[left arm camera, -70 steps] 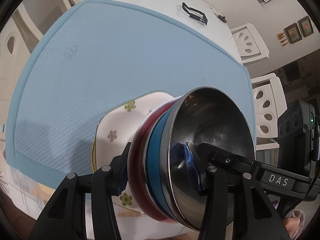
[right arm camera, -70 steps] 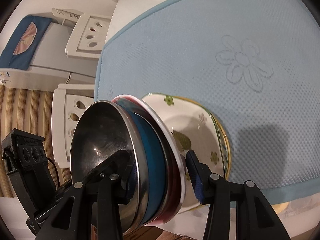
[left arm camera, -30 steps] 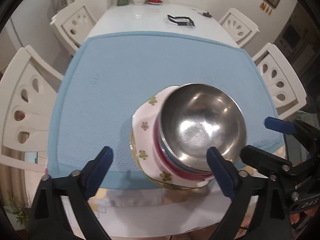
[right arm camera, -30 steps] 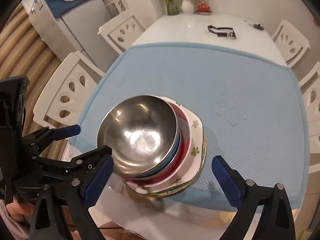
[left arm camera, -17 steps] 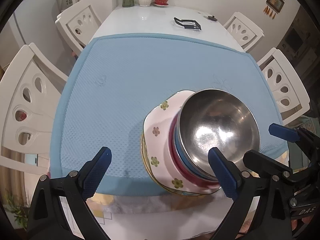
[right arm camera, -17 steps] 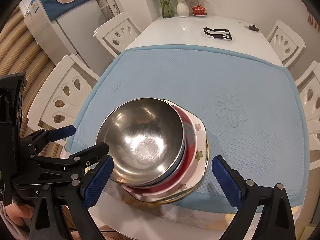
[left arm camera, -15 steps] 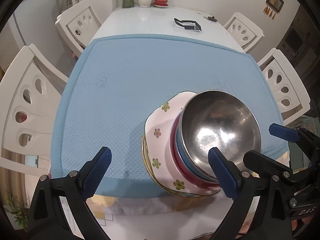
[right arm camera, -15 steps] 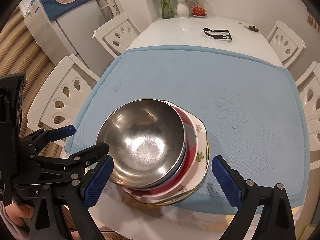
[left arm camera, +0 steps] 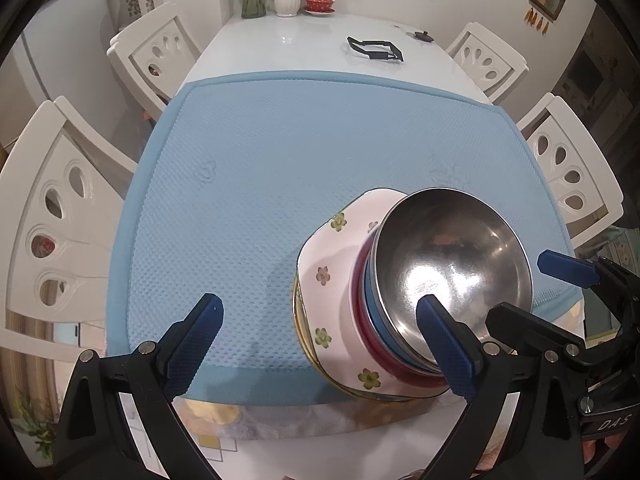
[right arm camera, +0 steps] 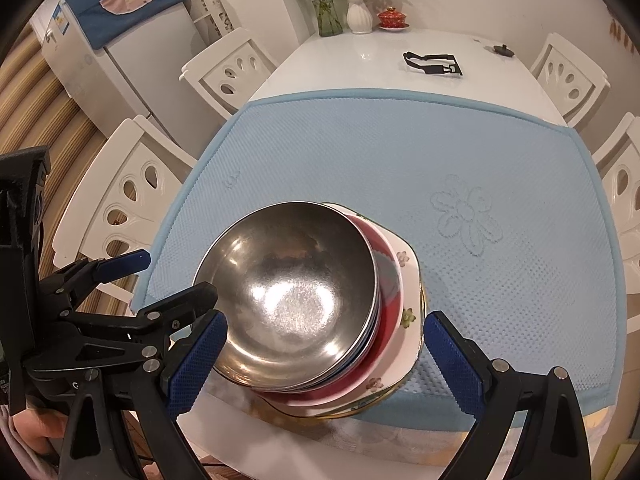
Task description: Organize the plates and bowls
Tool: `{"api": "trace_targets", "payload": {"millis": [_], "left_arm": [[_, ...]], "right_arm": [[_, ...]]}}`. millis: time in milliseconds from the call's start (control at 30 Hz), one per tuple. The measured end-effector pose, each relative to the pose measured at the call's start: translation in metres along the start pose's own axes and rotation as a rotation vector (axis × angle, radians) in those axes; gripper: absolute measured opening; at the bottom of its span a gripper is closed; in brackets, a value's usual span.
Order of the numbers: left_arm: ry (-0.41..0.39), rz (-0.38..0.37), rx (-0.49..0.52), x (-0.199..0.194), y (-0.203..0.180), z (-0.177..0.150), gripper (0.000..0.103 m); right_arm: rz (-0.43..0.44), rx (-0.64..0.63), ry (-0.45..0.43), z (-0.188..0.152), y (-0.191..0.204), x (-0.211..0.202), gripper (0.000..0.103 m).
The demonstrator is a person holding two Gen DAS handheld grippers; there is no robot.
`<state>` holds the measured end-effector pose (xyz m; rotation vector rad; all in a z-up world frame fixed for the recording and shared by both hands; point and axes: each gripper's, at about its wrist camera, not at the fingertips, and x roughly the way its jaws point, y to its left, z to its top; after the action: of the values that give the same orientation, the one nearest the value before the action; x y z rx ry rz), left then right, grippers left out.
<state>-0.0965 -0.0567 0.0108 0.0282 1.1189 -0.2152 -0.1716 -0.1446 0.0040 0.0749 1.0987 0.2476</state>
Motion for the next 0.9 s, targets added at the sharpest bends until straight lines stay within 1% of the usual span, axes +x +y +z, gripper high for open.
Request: {"api": "trace_targets", "payload": {"millis": [300,900], "left_arm": [[0.01,0.002,0.004,0.0025,-0.0031,0.0,0.097],[0.017,0.008,-0.002,0.0055,-0.0067,0.0021,0.097]], "right_arm": [[0.011,0.012,0.016,-0.0003,-0.0057,0.0028,0.098],[0.016,0.013,0.021,0.0004,-0.0094,0.003,0.098]]}}
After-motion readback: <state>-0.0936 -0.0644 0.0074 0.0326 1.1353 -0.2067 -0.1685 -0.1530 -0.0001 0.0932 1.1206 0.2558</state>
